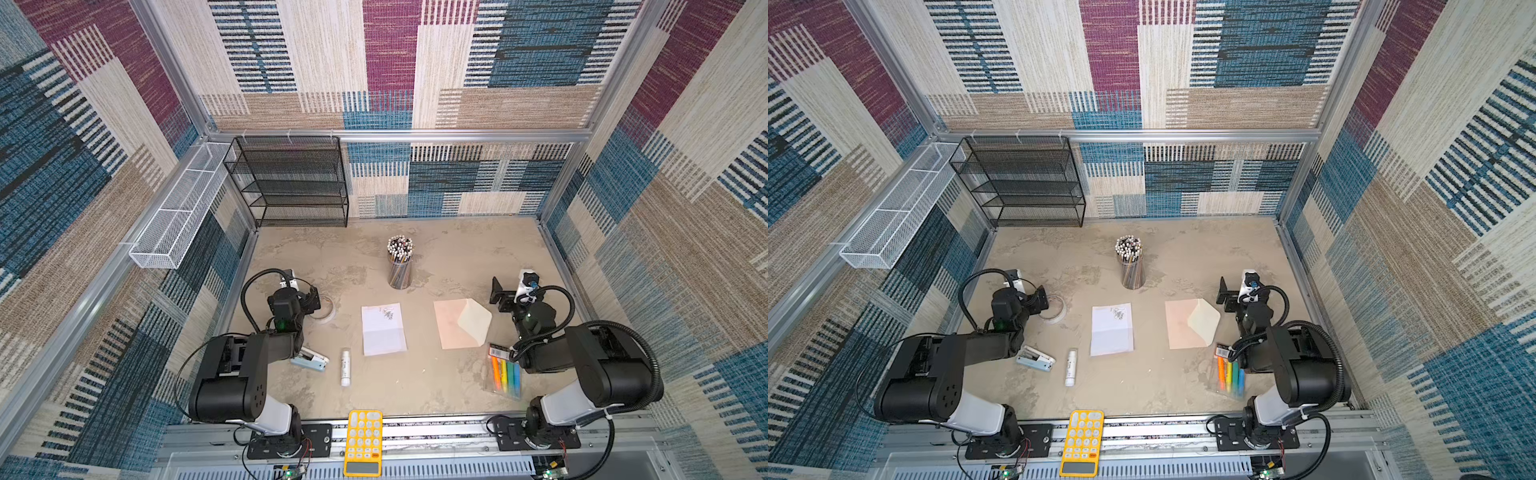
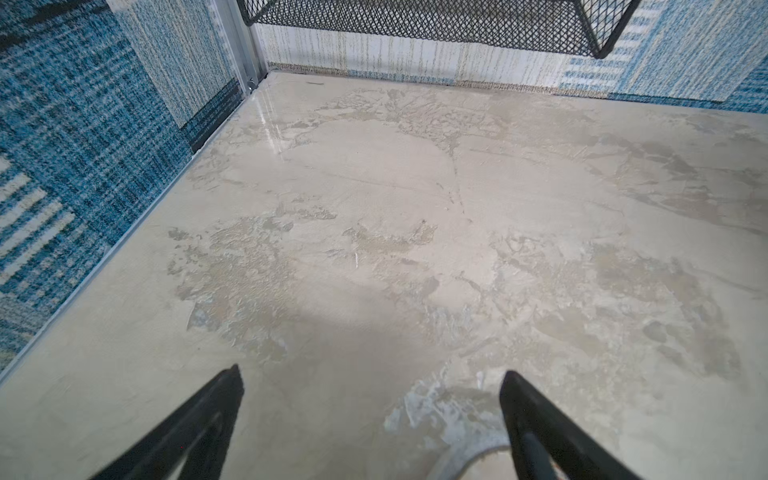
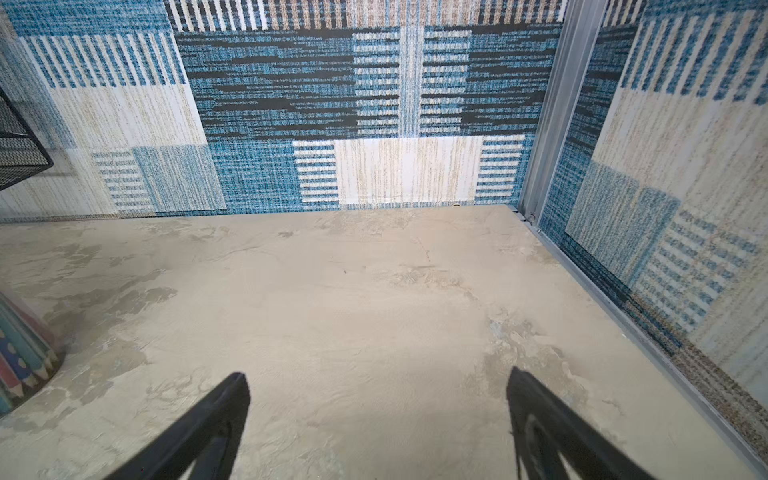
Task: Place the letter into the envelope and seal it
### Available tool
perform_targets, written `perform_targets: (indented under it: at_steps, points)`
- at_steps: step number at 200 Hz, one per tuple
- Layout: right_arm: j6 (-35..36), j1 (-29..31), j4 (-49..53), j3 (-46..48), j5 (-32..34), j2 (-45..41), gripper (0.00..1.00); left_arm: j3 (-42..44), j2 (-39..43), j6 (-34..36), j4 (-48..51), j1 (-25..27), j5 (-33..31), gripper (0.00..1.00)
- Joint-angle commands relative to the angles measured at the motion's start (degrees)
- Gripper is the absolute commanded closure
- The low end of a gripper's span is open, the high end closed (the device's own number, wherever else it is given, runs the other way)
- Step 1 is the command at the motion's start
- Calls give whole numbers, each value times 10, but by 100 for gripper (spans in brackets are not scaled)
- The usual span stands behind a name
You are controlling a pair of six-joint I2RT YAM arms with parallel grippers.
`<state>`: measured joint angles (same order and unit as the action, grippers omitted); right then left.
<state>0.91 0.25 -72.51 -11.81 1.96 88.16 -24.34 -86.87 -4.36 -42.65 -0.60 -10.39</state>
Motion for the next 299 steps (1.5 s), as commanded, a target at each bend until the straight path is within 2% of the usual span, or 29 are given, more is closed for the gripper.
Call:
perform_targets:
  at_steps: [1, 299]
  points:
    - [1, 0, -17, 0, -3, -1, 0, -4, 1, 9, -5, 0, -3, 1]
    - [0, -3, -12, -2, -12, -1, 0, -5, 1, 10, -3, 0, -3, 1]
